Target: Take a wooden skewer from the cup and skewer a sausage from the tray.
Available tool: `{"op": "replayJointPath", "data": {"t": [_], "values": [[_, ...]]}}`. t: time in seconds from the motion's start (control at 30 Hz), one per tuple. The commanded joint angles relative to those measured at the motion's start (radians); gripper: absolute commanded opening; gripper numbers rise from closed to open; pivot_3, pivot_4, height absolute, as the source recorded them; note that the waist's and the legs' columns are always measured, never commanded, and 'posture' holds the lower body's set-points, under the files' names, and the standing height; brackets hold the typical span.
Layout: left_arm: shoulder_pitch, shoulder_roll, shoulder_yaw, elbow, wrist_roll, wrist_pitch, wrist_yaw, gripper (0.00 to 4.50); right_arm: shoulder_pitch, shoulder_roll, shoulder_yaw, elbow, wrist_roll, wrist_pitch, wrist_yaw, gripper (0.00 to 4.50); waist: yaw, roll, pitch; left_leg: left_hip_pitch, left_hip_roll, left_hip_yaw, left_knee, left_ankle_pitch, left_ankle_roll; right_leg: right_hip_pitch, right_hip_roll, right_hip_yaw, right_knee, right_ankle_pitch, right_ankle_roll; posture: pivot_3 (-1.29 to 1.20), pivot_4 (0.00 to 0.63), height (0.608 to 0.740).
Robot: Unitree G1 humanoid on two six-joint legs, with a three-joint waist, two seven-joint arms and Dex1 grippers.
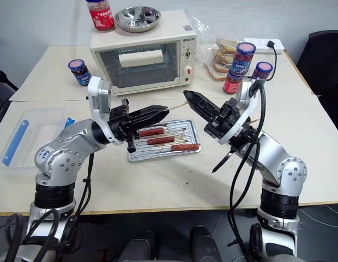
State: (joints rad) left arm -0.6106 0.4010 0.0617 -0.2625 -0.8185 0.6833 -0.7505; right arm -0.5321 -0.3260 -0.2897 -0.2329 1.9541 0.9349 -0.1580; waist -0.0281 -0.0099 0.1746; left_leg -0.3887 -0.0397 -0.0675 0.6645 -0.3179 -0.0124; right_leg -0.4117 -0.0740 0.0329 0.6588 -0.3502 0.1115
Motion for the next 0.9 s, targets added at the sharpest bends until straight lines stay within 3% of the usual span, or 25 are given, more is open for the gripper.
{"op": "replayJointPath", "data": {"t": [0.03,0.1,0.13,0.17,0.37,0.47,0.57,0.7,0.9], "values": [[-0.024,-0.001,0.016,-0.026,-0.008,-0.017,0.001,0.04,-0.009,-0.002,-0.008,-0.037,0.018,-0.010,0.002,0.00,0.000,0.000,0.000,0.000,0.000,0.000,0.000,0.000,0.000,0.000,0.000,0.000,0.000,0.000,0.000,0.00,0.150,0.740],[-0.025,0.006,0.012,-0.025,0.000,-0.015,0.002,0.04,-0.008,-0.006,-0.007,-0.039,0.018,-0.010,0.001,0.00,0.000,0.000,0.000,0.000,0.000,0.000,0.000,0.000,0.000,0.000,0.000,0.000,0.000,0.000,0.000,0.00,0.150,0.740],[-0.025,0.012,0.013,-0.023,0.003,-0.013,0.002,0.00,-0.008,-0.012,-0.005,-0.040,0.018,-0.009,-0.001,0.50,0.000,0.000,0.000,0.000,0.000,0.000,0.000,0.000,0.000,0.000,0.000,0.000,0.000,0.000,0.000,0.00,0.150,0.740],[-0.022,0.019,0.018,-0.023,0.004,-0.010,0.002,0.00,-0.007,-0.025,-0.001,-0.042,0.018,-0.007,-0.006,0.60,0.000,0.000,0.000,0.000,0.000,0.000,0.000,0.000,0.000,0.000,0.000,0.000,0.000,0.000,0.000,0.00,0.150,0.740],[0.023,0.105,0.069,-0.046,-0.013,0.018,-0.002,0.00,-0.027,-0.155,0.046,-0.045,-0.002,0.016,0.001,2.14,-0.001,0.000,0.000,0.000,0.000,0.000,0.000,0.000,0.000,0.000,0.000,0.000,0.000,0.000,0.000,0.00,0.150,0.740],[0.090,0.197,0.131,-0.076,-0.030,0.045,-0.022,0.00,-0.076,-0.247,0.094,-0.046,-0.110,0.063,0.064,2.14,-0.006,0.001,0.000,0.000,0.000,0.000,-0.001,0.000,0.000,-0.001,0.000,0.001,0.000,0.000,0.000,0.00,0.150,0.740],[0.171,0.296,0.191,-0.100,-0.032,0.056,-0.067,0.00,-0.125,-0.354,0.183,-0.054,-0.321,0.126,0.176,2.14,-0.005,0.001,0.001,0.000,0.001,0.000,-0.001,0.000,0.000,-0.001,0.001,0.001,0.000,0.000,0.000,0.00,0.150,0.740],[0.309,0.477,0.296,-0.083,-0.006,0.044,-0.205,0.00,-0.187,-0.518,0.480,-0.125,-0.808,0.057,0.496,2.14,0.000,0.001,0.001,0.000,0.001,0.000,-0.002,0.000,0.000,-0.001,0.000,0.000,-0.003,0.000,0.000,0.00,0.150,0.740],[0.412,0.564,0.363,-0.156,-0.053,0.068,-0.267,0.00,-0.242,-0.548,0.767,-0.059,-1.235,-0.132,0.842,2.14,0.003,0.001,0.002,-0.001,0.000,-0.001,-0.003,0.000,0.000,-0.001,-0.002,-0.001,-0.006,0.000,0.000,0.00,0.150,0.740]]}}
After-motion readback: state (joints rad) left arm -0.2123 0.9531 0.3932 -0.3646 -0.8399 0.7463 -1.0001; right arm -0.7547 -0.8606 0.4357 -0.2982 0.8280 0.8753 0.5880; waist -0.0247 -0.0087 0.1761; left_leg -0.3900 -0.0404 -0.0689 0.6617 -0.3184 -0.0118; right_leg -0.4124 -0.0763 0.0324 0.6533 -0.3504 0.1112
